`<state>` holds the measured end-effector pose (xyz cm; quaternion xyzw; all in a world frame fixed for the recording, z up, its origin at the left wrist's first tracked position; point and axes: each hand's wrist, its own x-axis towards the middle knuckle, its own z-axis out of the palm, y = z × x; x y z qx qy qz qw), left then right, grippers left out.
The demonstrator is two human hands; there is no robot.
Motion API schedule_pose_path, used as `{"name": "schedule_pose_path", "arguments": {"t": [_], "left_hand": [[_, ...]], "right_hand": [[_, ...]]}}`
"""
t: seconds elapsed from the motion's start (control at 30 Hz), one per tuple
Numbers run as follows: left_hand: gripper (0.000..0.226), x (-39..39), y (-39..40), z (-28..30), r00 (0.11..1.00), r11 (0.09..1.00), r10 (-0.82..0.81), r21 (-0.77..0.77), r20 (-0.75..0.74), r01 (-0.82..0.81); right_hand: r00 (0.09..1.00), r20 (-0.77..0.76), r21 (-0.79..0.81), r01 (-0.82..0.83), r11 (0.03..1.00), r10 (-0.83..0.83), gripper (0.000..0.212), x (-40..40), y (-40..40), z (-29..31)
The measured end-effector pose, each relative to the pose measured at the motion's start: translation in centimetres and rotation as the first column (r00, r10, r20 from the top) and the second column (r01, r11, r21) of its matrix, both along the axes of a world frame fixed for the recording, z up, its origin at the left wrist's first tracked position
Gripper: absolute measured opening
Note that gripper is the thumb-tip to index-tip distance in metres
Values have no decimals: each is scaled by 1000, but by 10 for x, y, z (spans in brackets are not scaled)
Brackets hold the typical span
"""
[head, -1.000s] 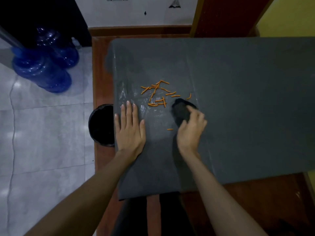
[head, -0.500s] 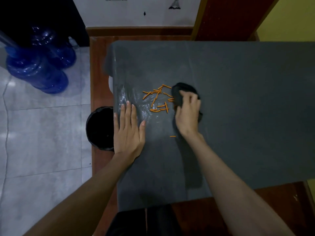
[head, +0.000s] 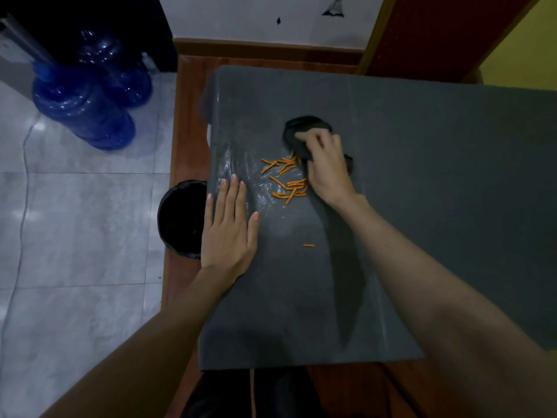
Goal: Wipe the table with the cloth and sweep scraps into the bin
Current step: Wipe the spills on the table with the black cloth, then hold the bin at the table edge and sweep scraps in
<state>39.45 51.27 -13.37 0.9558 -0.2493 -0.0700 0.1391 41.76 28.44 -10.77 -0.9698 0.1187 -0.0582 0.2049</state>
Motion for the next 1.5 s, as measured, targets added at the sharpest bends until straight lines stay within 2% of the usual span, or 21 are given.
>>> {"name": "schedule_pose_path", "arguments": {"t": [0.1, 0.17, 0.23, 0.3, 0.4, 0.47, 0.6, 0.67, 0.73, 0.8, 0.87, 0.97, 1.1, 1.2, 1.3, 1.4, 1.5], "left_hand": [[64, -1, 0, 4, 1000, 1000, 0, -9, -6, 0], [64, -1, 0, 6, 1000, 1000, 0, -6, -10, 0], [64, -1, -1, 6, 1000, 1000, 5, -4, -11, -5], [63, -1, -1, 6, 1000, 1000, 13, -8, -13, -13], [61, -2, -2, 7, 1000, 1000, 16, -11, -19, -17], [61, -2, -1, 7, 1000, 1000, 15, -12, -25, -15], [61, -2, -1, 8, 1000, 1000, 11, -20, -24, -11], [61, -2, -1, 8, 1000, 1000, 11, -25, -18, -11], [61, -1, -1, 5, 1000, 1000, 11, -28, -12, -11], [63, -1, -1, 3, 1000, 999, 12, -31, -9, -13], [64, -1, -1, 2, 1000, 999, 11, -53, -14, -12], [63, 1, 2, 3, 998, 982, 21, -186, -57, -32], [53, 9, 12, 5, 981, 897, 51, -424, -189, -128], [53, 24, 27, 4, 982, 935, 47, -339, -181, -107], [55, 38, 43, 1, 990, 982, -57, -187, -129, 32], [58, 45, 52, 2, 977, 976, -159, -174, -145, 133], [58, 53, 65, 2, 958, 956, -235, -215, -162, 199]], "right_hand": [[971, -31, 40, -236, 971, 237, 67, -24, 19, 4], [969, 3, 90, -247, 965, 248, 67, -40, 26, 8], [989, 82, 117, -132, 984, 123, 69, -56, 26, 9], [984, 145, 94, 93, 991, -106, 69, -71, 16, 6], [898, 102, 49, 425, 904, -427, 61, -86, 9, 0], [900, 47, 25, 432, 902, -433, 58, -86, 22, -3], [976, 37, 127, 210, 970, -216, 60, -83, 59, -2], [960, 86, 152, 252, 956, -267, 62, -93, 64, 0], [868, 147, 153, 455, 877, -475, 63, -113, 64, 0], [704, 157, 168, 672, 721, -692, 61, -133, 68, 1], [601, 112, 173, 772, 611, -791, 59, -139, 82, 0], [621, 83, 185, 759, 624, -779, 57, -115, 106, -1], [685, 32, 228, 704, 672, -728, 58, -65, 128, 0], [795, 27, 210, 588, 781, -606, 57, -44, 144, 0], [850, 81, 202, 497, 844, -520, 56, -39, 144, 3], [808, 110, 48, 577, 815, -579, 58, -50, 117, 7], [739, -72, -1, 672, 741, -670, 51, -65, 96, 13]]}}
